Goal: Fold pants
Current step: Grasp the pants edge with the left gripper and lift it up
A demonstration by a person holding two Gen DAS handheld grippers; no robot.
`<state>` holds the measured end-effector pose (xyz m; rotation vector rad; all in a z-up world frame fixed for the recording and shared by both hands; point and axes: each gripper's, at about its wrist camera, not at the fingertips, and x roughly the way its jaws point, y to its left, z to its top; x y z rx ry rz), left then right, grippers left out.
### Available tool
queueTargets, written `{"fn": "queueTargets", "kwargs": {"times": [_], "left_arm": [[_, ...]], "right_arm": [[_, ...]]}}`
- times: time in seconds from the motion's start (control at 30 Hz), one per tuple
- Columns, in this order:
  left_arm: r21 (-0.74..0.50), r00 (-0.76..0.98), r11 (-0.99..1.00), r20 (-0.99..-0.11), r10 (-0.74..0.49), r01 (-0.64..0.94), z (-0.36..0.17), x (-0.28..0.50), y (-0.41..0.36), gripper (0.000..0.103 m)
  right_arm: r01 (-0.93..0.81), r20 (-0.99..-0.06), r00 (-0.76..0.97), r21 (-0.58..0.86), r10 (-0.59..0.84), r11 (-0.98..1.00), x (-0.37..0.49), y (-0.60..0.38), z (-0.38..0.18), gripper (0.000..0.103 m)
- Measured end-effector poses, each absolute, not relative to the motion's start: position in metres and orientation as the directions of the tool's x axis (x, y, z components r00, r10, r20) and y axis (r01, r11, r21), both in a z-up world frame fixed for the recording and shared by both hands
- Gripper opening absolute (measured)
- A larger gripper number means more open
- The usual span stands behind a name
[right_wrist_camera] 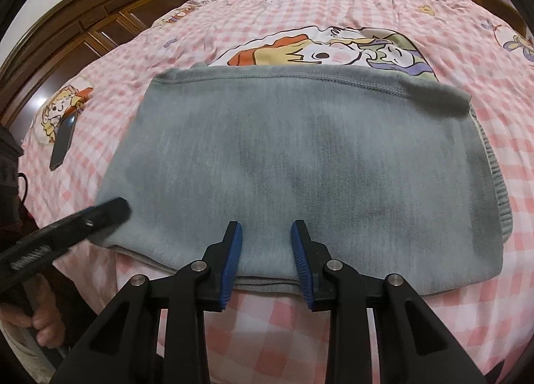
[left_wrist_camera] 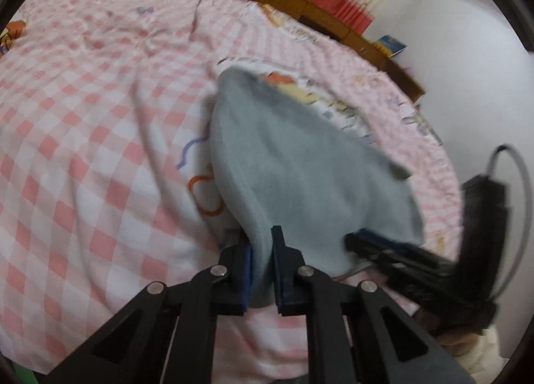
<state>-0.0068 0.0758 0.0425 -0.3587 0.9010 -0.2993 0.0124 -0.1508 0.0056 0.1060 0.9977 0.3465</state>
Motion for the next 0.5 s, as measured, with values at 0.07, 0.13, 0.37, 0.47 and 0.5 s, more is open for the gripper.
{"fn": "queueTargets", "kwargs": {"times": [0.07, 0.13, 0.37, 0.47, 0.5], "left_arm": [[-0.417, 0.602, 0.898, -0.684, -0.412, 0.14, 0.056, -0.012, 0.071, 0.01], [-0.396, 0.62, 0.9, -0.664, -0.418, 0.182, 0.072, -0.018, 0.061, 0.01], [-0.357, 0.64, 0.893, -0.625, -0.448, 0.276, 0.104, -0.024, 0.031, 0.01], [-0.311, 0.636, 0.896, -0.632, -0.443, 0.316, 0.111, -0.023, 0.012, 0.01], [-0.293, 0.639, 0.896, -0.629, -0.444, 0.334, 0.115, -0.023, 0.004, 0.01]], "right_arm": [[-0.24, -0.802, 0.491, 0.25, 0.339, 0.938, 0.013, -0.152, 0.006, 0.033], [-0.238, -0.798, 0.498, 0.25, 0.338, 0.939, 0.01, -0.152, 0.011, 0.032], [-0.33, -0.737, 0.474, 0.359, 0.482, 0.873, -0.003, -0.149, 0.019, 0.029], [-0.325, -0.74, 0.455, 0.379, 0.495, 0.866, -0.004, -0.152, 0.016, 0.028], [-0.31, -0.729, 0.455, 0.409, 0.512, 0.858, -0.005, -0.161, 0.018, 0.028]]}}
